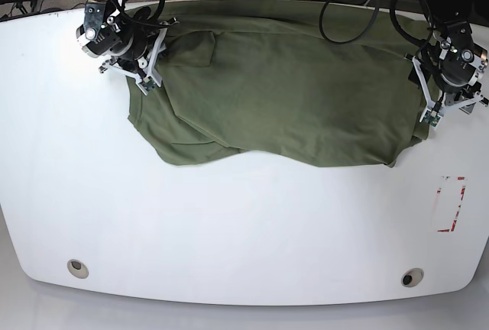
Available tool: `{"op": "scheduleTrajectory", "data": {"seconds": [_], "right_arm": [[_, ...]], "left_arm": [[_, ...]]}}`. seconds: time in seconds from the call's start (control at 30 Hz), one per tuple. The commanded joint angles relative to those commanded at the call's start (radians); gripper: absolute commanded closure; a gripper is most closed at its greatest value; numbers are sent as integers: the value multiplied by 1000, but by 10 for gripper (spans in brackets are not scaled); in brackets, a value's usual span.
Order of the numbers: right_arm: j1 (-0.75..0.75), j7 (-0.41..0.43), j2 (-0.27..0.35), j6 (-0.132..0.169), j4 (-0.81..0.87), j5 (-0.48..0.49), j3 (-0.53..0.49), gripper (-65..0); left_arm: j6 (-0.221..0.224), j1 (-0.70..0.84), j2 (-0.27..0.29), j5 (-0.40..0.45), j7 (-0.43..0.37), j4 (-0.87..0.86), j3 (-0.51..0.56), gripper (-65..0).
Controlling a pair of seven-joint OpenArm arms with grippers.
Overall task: Fold the T-shirt properly
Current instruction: 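Hold the shirt edge with both grippers, pressing it onto the shirt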
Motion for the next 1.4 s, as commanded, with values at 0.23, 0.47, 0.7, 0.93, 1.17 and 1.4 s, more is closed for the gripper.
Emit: {"op": "scheduleTrajectory", "data": {"seconds": [0.23,0.47,0.7,0.93,1.17,1.4], "right_arm": [[-6,0,-2,0,21,-5,2,-55],[-5,-2,-2,0,26,0,3,0],[-9,-9,-3,0,71,2,3,0],[-9,-32,-3,0,72,2,3,0],[-9,-34,-31,0,83,0,2,-13],[-8,-35,-40,0,83,0,2,-206]], "left_arm": [[0,0,0,0,0,0,3,-376],[0,-2,0,0,0,0,3,-376],[0,-2,0,0,0,-2,3,-376],[0,-2,0,0,0,-12,3,-376],[0,-8,0,0,0,-44,5,-376],[0,-8,0,0,0,-44,5,-376]]}}
